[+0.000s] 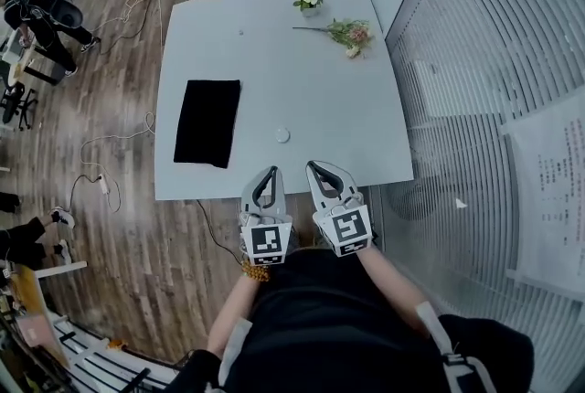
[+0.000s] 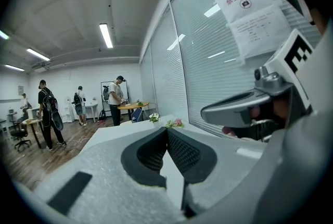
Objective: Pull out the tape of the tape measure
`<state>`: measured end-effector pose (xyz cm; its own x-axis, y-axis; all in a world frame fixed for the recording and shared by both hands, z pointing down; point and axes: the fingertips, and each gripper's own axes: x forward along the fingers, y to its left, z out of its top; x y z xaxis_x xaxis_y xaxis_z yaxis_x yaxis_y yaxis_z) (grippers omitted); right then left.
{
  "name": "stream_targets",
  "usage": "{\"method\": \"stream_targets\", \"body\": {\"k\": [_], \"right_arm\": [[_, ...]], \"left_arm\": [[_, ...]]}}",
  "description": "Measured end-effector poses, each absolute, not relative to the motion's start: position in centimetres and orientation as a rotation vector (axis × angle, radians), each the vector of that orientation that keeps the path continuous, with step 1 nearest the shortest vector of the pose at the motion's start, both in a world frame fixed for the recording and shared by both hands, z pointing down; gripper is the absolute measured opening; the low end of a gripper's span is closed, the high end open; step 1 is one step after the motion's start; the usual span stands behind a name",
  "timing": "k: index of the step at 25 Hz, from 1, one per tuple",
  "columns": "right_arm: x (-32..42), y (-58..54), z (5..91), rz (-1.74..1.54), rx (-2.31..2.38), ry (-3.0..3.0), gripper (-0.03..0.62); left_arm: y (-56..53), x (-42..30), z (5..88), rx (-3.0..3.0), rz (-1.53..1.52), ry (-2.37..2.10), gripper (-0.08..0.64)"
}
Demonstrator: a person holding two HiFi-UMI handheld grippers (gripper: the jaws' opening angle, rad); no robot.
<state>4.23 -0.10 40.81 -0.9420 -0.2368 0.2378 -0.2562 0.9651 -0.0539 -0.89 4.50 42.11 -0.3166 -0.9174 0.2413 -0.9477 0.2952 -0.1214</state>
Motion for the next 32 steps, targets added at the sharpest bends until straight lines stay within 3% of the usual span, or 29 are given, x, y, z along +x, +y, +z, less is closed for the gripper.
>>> {"method": "stream_targets", "body": {"k": [17,32], "right_arm": [[-2.3,-7.8,42.8,0.099,0.675,-2.748,0.002],[-3.0,-8.6,47.5,0.16,0.835,-2.608,0.002]], "left_arm": [[-1.0,-13.4,45.6,1.752,0.33,-2.405,0.007],[-1.9,-16.2,59.0,1.762,0.511,-2.096,0.033]]}}
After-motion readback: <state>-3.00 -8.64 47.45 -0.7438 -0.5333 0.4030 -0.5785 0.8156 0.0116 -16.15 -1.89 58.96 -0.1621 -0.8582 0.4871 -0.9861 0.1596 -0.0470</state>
